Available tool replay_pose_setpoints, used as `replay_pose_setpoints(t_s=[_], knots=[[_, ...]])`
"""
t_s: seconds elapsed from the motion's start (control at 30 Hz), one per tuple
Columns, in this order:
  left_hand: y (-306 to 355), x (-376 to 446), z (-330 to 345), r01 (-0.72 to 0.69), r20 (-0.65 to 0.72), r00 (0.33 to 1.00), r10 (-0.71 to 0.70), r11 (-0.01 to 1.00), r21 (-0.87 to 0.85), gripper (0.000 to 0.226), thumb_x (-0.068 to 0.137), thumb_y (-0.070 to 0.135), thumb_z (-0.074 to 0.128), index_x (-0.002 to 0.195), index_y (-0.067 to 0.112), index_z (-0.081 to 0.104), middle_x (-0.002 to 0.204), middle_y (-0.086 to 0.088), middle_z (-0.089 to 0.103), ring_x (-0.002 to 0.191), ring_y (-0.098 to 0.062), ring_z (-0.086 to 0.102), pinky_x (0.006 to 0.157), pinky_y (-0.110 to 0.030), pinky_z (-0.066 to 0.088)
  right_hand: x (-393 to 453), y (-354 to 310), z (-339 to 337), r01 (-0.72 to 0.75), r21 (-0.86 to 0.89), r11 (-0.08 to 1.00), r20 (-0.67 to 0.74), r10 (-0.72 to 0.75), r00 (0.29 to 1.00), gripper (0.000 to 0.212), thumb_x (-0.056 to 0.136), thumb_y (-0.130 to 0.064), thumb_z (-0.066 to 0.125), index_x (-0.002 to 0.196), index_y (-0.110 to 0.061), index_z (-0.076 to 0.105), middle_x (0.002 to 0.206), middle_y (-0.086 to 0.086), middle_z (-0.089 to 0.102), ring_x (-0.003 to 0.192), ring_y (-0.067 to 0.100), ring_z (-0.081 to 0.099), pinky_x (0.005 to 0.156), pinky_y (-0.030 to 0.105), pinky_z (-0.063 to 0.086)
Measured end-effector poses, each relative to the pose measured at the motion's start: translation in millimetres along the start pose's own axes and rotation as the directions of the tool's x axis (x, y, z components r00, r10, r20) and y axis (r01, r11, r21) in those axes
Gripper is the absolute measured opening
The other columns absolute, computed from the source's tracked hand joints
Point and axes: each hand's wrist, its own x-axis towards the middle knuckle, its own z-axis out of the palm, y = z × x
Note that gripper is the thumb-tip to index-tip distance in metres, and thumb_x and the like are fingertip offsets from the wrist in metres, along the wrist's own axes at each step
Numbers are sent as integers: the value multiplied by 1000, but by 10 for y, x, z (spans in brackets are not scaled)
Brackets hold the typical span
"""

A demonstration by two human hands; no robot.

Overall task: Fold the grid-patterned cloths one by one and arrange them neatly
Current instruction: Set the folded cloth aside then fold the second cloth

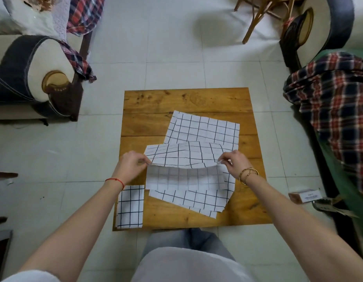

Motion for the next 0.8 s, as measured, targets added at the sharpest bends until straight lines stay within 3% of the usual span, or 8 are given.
replay_pose_setpoints(t_s=[0.1,0.3,0.47,0.53,0.63,0.8], knots=[[-114,-51,312,4,32,999,-5,999,44,15,83,17,72,83,32,74,100,12,71,108,-13,55,98,-42,45,-23,55,273,-42,-67,997,54,45,998,17,93,-21,53,102,-26,66,98,3,57,92,18,55,81,32,49],[-268,-15,846,106,107,987,-119,988,116,16,89,17,63,89,26,76,114,6,67,119,-18,48,98,-39,37,91,134,713,-57,-162,985,208,91,974,22,91,-23,51,108,-25,64,105,8,58,96,24,56,88,33,48],[-385,114,1072,169,170,968,-185,980,107,28,89,9,52,88,27,74,107,9,64,113,-13,50,99,-39,37,254,247,925,-37,-232,972,362,121,924,33,80,-52,63,105,-31,64,111,-1,61,110,20,50,93,35,43],[-437,242,1097,220,127,967,-223,975,37,32,90,8,47,86,26,74,103,6,67,100,-11,57,94,-38,48,371,291,943,-153,-91,984,288,173,942,30,78,-54,64,92,-27,66,101,-5,66,103,17,54,87,34,48],[-463,515,1069,327,2,944,-329,939,-105,24,92,12,50,96,21,72,95,-1,71,74,-13,63,69,-32,57,654,335,915,-346,203,916,74,338,938,23,85,-38,62,83,-15,66,85,0,68,82,18,62,68,28,49],[-446,1054,990,440,-92,870,-484,847,-297,22,94,17,55,113,9,62,87,-1,61,82,-16,59,78,-31,54,1178,334,797,-447,487,750,-70,544,836,21,90,-27,59,97,-7,60,86,2,61,79,17,55,70,27,44]])
